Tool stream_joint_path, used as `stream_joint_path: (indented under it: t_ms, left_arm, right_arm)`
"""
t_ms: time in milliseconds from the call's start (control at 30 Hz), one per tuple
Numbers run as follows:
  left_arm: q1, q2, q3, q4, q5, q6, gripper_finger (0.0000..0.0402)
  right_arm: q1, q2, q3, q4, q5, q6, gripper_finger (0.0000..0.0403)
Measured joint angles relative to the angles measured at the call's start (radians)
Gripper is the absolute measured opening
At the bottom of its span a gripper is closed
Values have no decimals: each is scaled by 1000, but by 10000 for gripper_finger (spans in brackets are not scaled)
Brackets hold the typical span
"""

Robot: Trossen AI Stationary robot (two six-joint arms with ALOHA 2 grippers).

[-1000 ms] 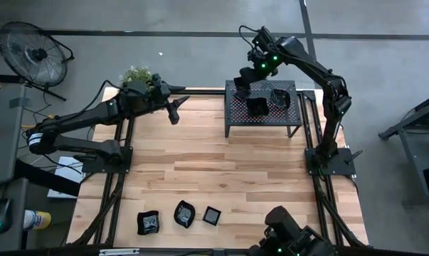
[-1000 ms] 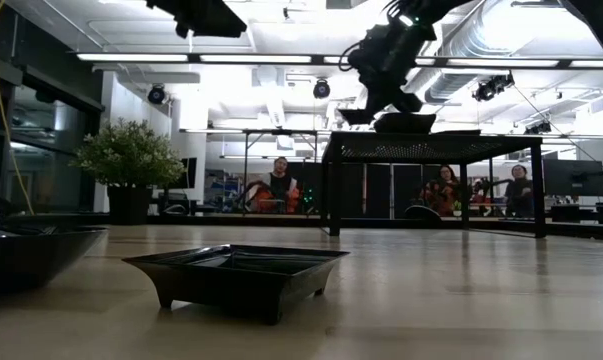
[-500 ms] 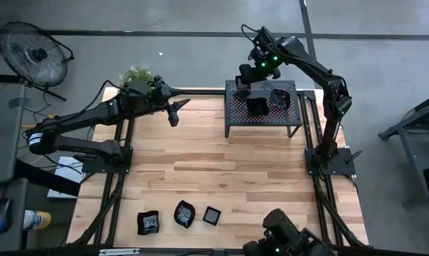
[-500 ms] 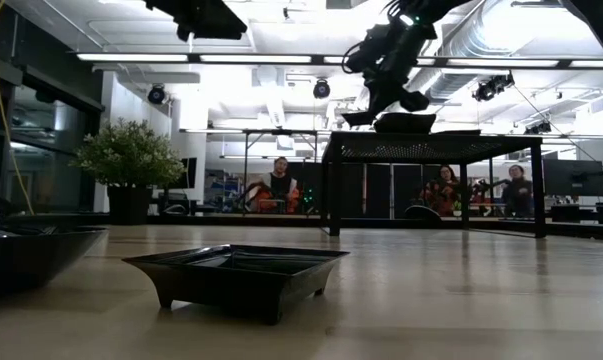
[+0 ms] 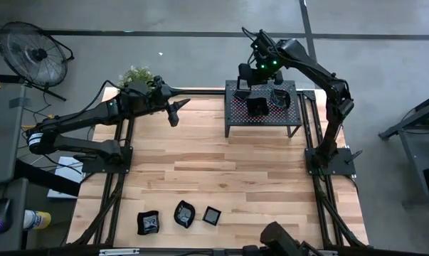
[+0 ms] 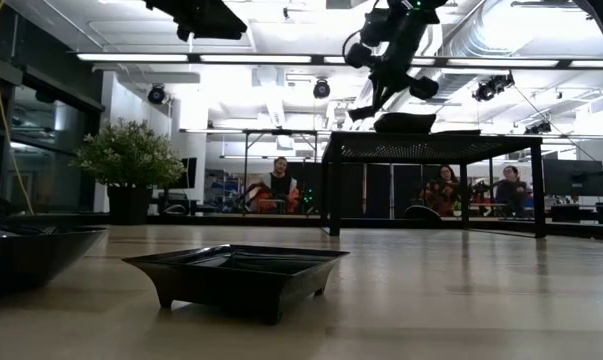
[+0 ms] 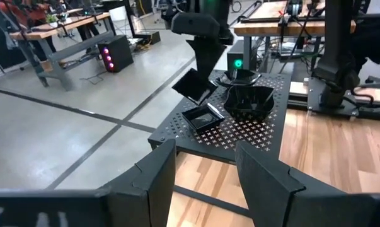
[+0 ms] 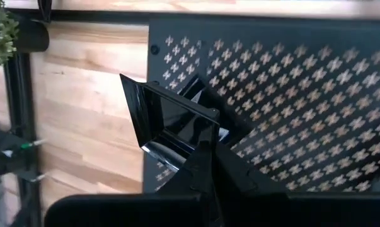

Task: Pick & Place Mini shaped plates
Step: Stack the black square plate on top of the black square plates on the shelf

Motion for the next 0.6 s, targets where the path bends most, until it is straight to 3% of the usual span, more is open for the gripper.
stream_joint_path:
  t_ms: [600]
  left_arm:
    - [0,0,0,0,0,-25,162]
  right_arm:
    - [83,-14,0,-33,49,322,0]
